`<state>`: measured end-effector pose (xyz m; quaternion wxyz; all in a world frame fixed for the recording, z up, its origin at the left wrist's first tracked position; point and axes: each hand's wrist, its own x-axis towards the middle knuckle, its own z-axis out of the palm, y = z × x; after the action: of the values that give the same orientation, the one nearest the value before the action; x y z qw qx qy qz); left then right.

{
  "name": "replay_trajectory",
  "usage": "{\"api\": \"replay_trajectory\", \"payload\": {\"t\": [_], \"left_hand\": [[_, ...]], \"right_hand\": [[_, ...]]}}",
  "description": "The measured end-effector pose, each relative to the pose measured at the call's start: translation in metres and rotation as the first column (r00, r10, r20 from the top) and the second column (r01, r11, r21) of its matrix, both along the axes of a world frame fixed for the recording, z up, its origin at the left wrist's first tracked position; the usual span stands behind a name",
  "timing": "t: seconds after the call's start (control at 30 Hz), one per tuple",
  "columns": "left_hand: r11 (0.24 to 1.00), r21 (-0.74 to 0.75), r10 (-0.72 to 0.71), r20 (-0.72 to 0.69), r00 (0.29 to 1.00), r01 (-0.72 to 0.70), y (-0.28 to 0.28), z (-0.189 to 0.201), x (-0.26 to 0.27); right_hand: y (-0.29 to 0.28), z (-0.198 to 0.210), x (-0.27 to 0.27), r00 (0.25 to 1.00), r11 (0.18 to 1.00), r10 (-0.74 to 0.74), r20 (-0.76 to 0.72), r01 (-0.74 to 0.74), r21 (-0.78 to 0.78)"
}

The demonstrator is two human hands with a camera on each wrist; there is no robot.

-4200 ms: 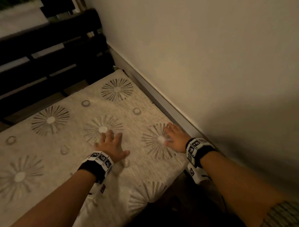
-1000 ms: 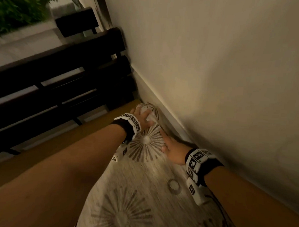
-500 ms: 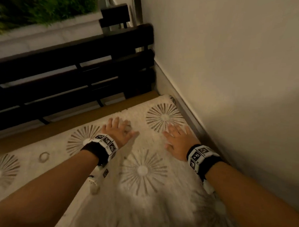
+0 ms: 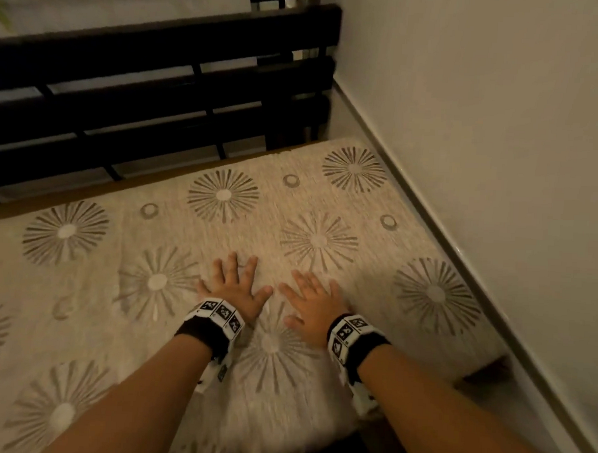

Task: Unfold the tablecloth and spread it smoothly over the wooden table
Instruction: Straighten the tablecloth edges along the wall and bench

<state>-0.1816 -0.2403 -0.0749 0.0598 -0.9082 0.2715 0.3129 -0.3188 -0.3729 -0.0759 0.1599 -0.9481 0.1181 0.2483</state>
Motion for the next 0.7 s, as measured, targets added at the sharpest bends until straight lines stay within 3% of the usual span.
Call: {"api": "replay_trajectory", "payload": {"t": [0.1, 0.2, 0.27, 0.33, 0.4, 0.43, 0.47, 0.53, 0.57, 0.63, 0.7], "left_hand": [[1.0, -0.005, -0.002, -0.019, 1.0, 0.002, 0.0, 0.003, 0.002], [1.0, 0.023, 0.003, -0.025, 1.0, -0.002, 0.001, 0.004, 0.003], [0.999, 0.033, 0.011, -0.021, 1.0, -0.01, -0.001, 0.001, 0.004], [1.0, 0.029, 0.002, -0.015, 1.0, -0.002, -0.002, -0.001, 0.005], [0.999, 0.034, -0.008, -0.014, 1.0, 0.009, -0.003, 0.001, 0.005], [0.999, 0.042, -0.011, -0.012, 1.0, 0.012, -0.003, 0.002, 0.004], [0.999, 0.046, -0.011, -0.01, 1.0, 0.012, -0.002, 0.003, 0.003], [0.999, 0.052, -0.013, -0.001, 1.0, 0.013, -0.003, 0.005, 0.001], [0.998, 0.058, -0.013, 0.0, 1.0, 0.013, -0.003, 0.007, 0.001], [0.996, 0.083, -0.012, -0.004, 1.0, 0.012, -0.005, 0.008, 0.003], [0.994, 0.11, -0.008, -0.024, 1.0, 0.011, -0.008, 0.008, 0.008]], "right_hand": [[-0.031, -0.006, -0.032, 0.998, 0.993, -0.068, -0.008, 0.067, -0.101], [-0.087, -0.009, -0.083, 0.947, 0.929, -0.31, 0.089, 0.321, -0.184], [-0.131, -0.015, -0.121, 0.851, 0.824, -0.512, 0.114, 0.524, -0.215], [-0.173, -0.022, -0.154, 0.714, 0.69, -0.699, 0.046, 0.69, -0.218], [-0.196, -0.02, -0.172, 0.615, 0.581, -0.788, 0.03, 0.759, -0.294], [-0.195, -0.011, -0.169, 0.647, 0.597, -0.76, 0.061, 0.731, -0.331], [-0.186, -0.006, -0.163, 0.734, 0.666, -0.666, 0.133, 0.665, -0.339], [-0.151, 0.006, -0.139, 0.907, 0.876, -0.343, 0.243, 0.403, -0.265], [-0.122, 0.014, -0.126, 0.945, 0.947, -0.185, 0.269, 0.245, -0.208], [-0.071, 0.007, -0.112, 0.96, 0.998, 0.016, 0.279, 0.001, -0.062], [-0.036, -0.006, -0.108, 0.97, 0.998, 0.06, 0.236, -0.061, -0.002]]}}
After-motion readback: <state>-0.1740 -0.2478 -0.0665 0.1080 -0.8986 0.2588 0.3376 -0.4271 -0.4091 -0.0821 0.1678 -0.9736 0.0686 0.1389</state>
